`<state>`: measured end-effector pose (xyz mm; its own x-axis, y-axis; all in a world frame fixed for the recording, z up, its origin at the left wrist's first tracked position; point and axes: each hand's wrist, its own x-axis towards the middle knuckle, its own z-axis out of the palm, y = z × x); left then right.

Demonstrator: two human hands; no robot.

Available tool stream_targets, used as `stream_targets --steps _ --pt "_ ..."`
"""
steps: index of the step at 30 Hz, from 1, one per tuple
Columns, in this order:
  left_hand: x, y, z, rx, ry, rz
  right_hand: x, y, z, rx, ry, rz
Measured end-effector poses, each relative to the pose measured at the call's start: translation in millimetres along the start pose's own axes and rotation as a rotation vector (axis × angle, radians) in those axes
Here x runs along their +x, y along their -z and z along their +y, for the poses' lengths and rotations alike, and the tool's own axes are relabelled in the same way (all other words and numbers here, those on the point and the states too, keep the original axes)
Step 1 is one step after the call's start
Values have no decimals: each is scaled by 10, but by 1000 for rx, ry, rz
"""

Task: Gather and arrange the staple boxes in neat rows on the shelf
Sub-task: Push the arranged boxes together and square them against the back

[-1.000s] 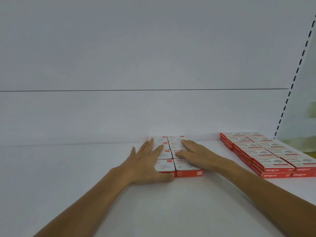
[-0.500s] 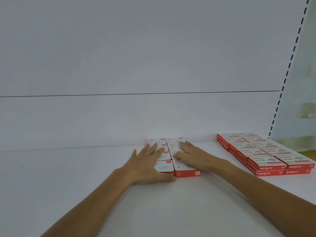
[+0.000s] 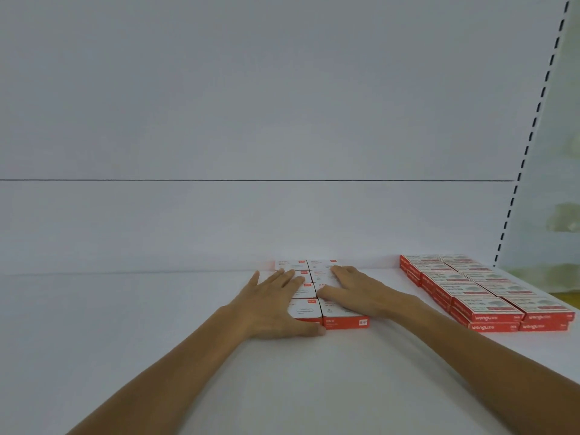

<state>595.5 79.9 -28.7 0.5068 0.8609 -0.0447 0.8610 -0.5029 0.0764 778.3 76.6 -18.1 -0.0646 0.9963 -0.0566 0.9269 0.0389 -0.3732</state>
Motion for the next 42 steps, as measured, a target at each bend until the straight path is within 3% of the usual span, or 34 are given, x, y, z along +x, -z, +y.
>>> stream_targets --steps 7,14,21,25,28,31,35,42 --pt "65 95 154 71 23 -50 103 100 7 -133 -31 -95" --pt "79 4 170 59 7 30 189 -17 30 -210 41 -2" --pt "120 107 239 56 17 -34 229 4 71 -173 58 -16" --pt "145 263 334 113 -16 -66 231 219 189 -70 176 -128" --pt "201 375 474 92 18 -126 171 479 404 -104 253 -50" --pt "312 448 769 -89 63 -65 129 766 785 -128 248 63" --pt "572 393 1343 -617 135 102 -22 1121 1397 17 121 172" --pt "1074 252 2109 -953 164 92 -133 1314 2358 465 -186 311"
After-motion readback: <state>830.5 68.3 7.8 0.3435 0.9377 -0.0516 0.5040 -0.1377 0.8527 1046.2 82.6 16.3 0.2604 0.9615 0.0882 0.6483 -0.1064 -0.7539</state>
